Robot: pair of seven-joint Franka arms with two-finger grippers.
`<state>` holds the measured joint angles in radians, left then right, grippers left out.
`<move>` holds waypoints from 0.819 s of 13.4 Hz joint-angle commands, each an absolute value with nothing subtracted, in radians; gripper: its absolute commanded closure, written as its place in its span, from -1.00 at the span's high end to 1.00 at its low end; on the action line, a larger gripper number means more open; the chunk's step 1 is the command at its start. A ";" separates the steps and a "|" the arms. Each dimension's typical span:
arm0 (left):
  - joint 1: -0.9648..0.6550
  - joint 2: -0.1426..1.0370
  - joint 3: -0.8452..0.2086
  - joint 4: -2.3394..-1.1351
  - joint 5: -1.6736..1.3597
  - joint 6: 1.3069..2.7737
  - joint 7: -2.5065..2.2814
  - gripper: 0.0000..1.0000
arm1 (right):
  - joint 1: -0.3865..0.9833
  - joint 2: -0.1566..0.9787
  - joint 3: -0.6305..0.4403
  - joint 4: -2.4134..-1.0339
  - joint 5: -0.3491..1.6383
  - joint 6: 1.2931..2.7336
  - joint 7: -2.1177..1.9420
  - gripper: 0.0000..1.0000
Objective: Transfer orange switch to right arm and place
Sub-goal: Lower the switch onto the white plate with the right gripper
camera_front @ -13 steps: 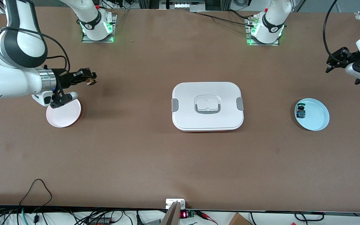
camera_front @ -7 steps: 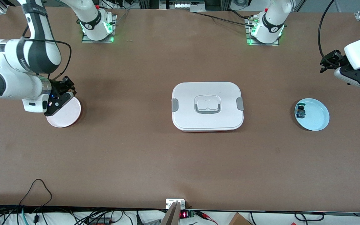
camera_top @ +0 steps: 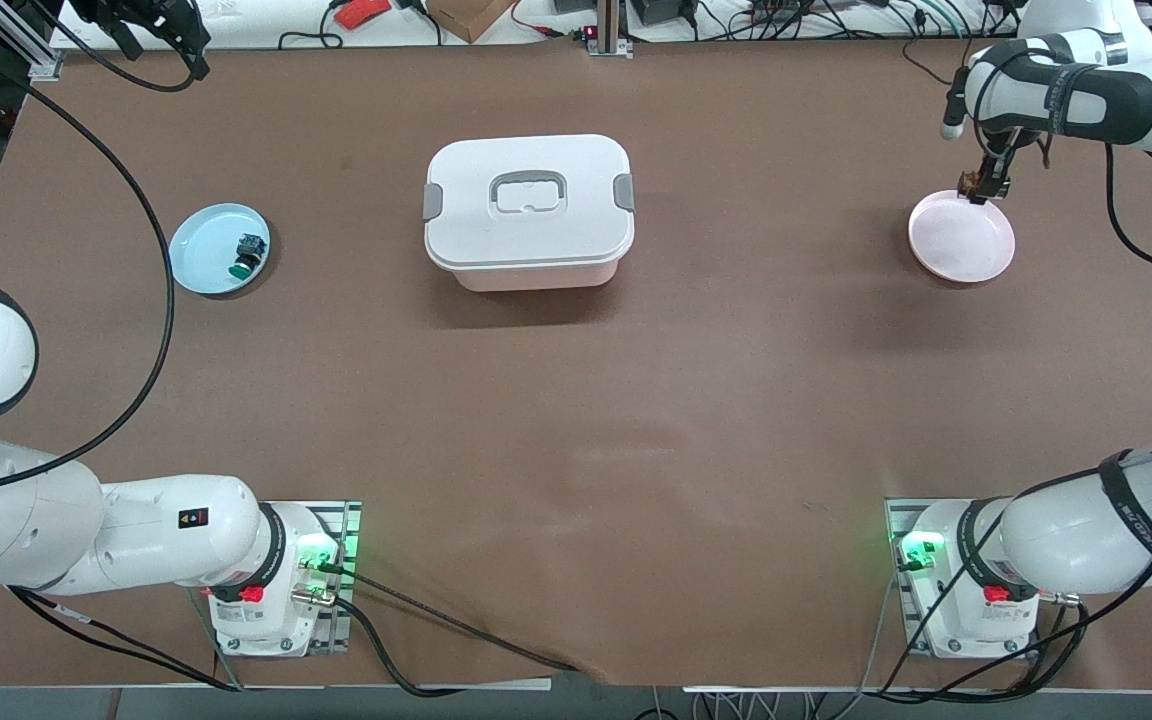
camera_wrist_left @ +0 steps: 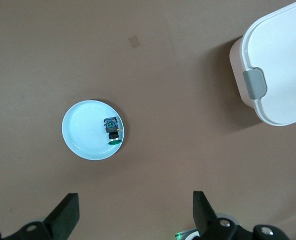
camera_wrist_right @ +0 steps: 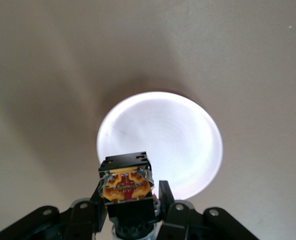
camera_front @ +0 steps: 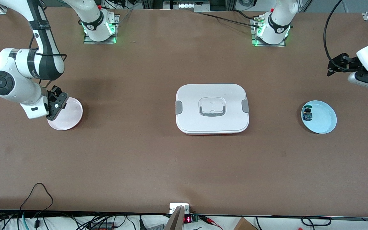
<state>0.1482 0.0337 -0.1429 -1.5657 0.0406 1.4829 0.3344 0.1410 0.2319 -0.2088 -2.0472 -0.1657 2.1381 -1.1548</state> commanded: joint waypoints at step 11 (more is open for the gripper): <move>0.138 0.044 -0.167 -1.520 -0.040 1.441 -0.140 1.00 | 0.041 0.376 -0.193 -2.233 -0.186 2.615 -1.339 -0.99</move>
<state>0.1438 0.0488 -0.1672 -1.5189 -0.0338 1.4789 -0.1231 0.0587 0.3725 -0.2073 -2.2009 -0.1691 2.5512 -1.2987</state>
